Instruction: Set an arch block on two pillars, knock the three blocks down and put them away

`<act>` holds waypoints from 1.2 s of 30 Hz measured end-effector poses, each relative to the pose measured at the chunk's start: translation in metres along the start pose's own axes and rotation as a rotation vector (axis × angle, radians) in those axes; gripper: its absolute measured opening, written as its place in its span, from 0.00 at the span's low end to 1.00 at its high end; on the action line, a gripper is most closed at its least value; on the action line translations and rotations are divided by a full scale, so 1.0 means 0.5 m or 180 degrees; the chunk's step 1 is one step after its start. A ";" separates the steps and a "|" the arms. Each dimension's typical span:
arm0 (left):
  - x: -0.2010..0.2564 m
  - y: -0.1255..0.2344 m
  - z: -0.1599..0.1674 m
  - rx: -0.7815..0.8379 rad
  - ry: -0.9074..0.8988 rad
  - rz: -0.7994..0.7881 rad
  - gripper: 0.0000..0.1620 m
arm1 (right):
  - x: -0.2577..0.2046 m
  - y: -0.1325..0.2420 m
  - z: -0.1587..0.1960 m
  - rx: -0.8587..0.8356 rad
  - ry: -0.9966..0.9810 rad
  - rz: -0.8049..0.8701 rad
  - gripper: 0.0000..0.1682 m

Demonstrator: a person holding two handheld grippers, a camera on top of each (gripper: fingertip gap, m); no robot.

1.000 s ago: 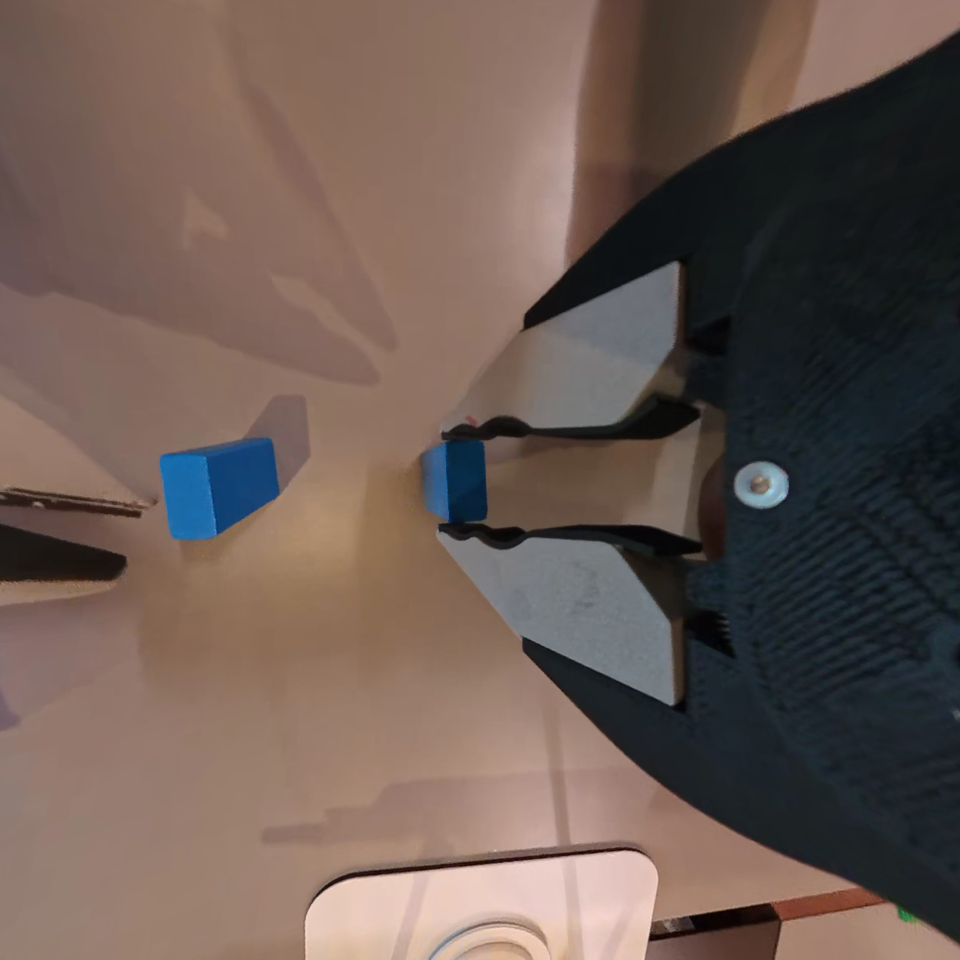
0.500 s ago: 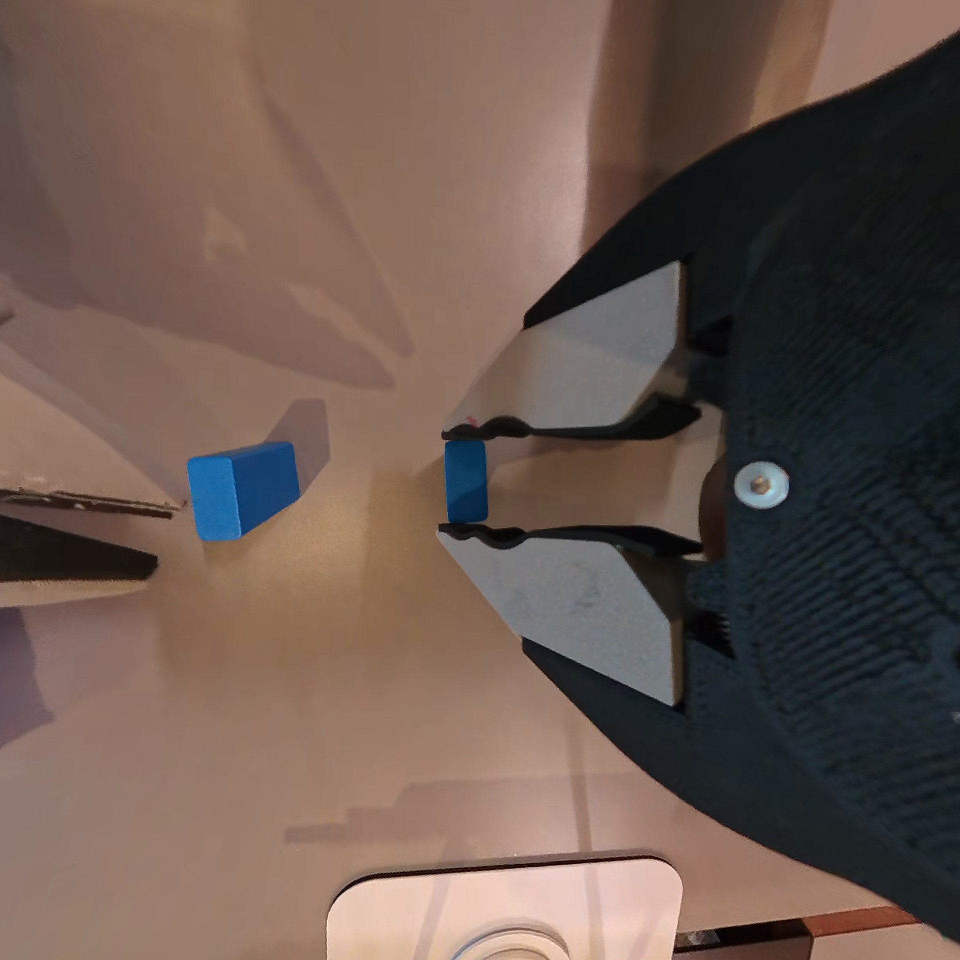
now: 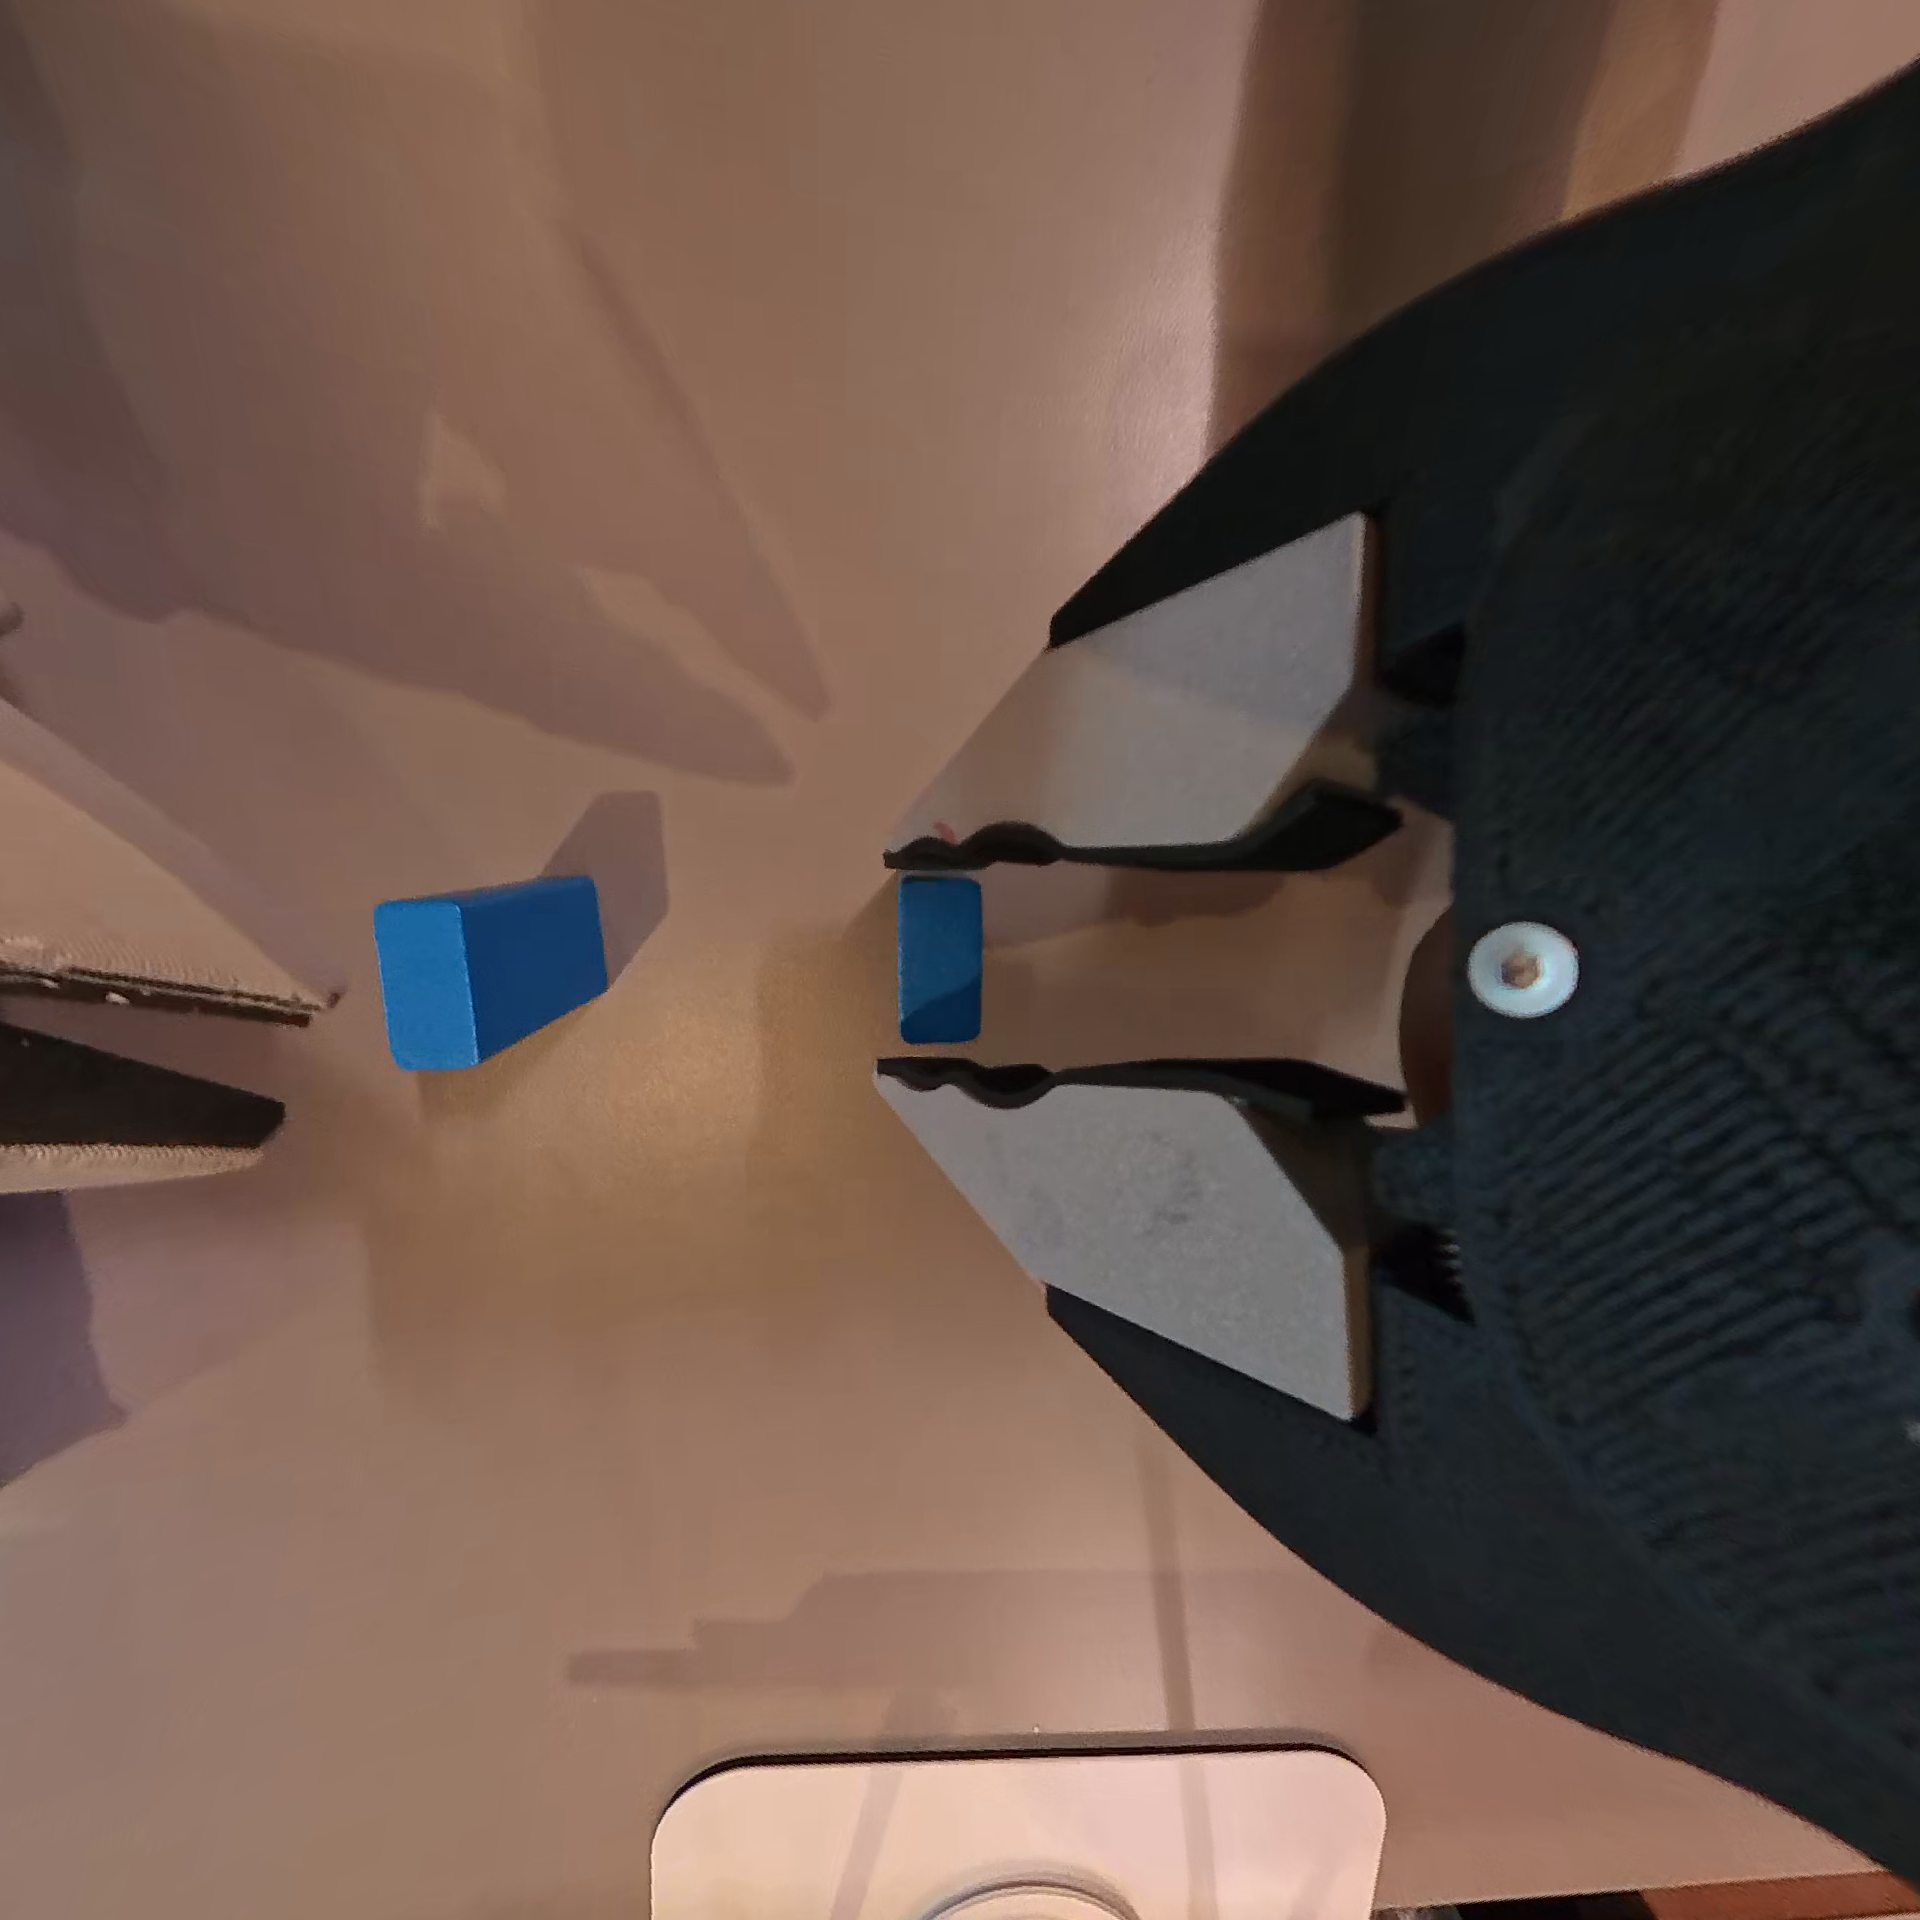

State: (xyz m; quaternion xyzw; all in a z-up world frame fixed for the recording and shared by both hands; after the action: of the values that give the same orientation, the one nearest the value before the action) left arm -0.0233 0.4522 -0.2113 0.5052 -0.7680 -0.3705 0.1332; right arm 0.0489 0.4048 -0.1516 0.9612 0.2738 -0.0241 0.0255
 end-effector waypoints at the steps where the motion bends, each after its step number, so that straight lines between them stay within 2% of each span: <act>1: -0.001 0.000 0.000 0.0005 -0.0007 -0.0012 0.21 | 0.000 0.000 0.000 -0.0003 0.0000 0.0000 0.06; 10: -0.003 0.004 -0.007 0.0088 -0.0081 -0.0151 0.21 | 0.001 0.001 -0.001 0.0010 -0.0007 0.0002 0.06; 14: 0.005 0.012 -0.016 0.0156 -0.0110 -0.0214 0.26 | 0.002 0.003 -0.004 0.0038 -0.0007 0.0008 0.06; 17: 0.013 0.037 -0.046 0.0387 -0.0109 -0.0485 0.31 | 0.005 0.008 -0.015 0.0137 0.0016 0.0048 0.07; 21: 0.027 0.105 -0.086 0.1031 0.0287 -0.1398 0.24 | 0.016 0.017 -0.021 0.0126 0.0150 0.0190 0.08; 24: 0.047 0.138 -0.056 0.1332 0.0940 -0.2061 0.14 | 0.026 0.023 -0.016 -0.0016 0.0345 0.0369 0.07; 26: 0.060 0.134 -0.016 0.1322 0.1269 -0.2305 0.11 | 0.041 0.028 -0.011 -0.0145 0.0529 0.0616 0.07; 28: 0.054 0.122 0.027 0.1208 0.1459 -0.2555 0.03 | 0.065 0.038 -0.005 -0.0315 0.0766 0.0989 0.07; 29: 0.051 0.110 0.046 0.1138 0.1539 -0.2582 0.00 | 0.072 0.043 -0.001 -0.0409 0.0875 0.1126 0.07; 32: 0.046 0.062 0.079 0.0950 0.1691 -0.2395 0.00 | 0.079 0.056 0.017 -0.0627 0.0988 0.1335 0.03; 36: 0.032 0.023 0.102 0.0774 0.1729 -0.2300 0.00 | 0.076 0.063 0.068 -0.0903 0.0628 0.1221 0.00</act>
State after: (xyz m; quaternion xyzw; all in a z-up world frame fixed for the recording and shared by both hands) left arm -0.0678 0.4626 -0.2411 0.8309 -0.5181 -0.1547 0.1317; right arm 0.0965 0.3959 -0.1867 0.9800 0.0882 0.1136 0.1374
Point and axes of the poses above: each gripper's, where its closed fingertips meet, y back along the fingers, z out of its underside, x = y × z across the jaws, the point moved 3 cm from there along y, back along the fingers, and after that the axes turned 15 degrees about x, right-handed, at the moved point
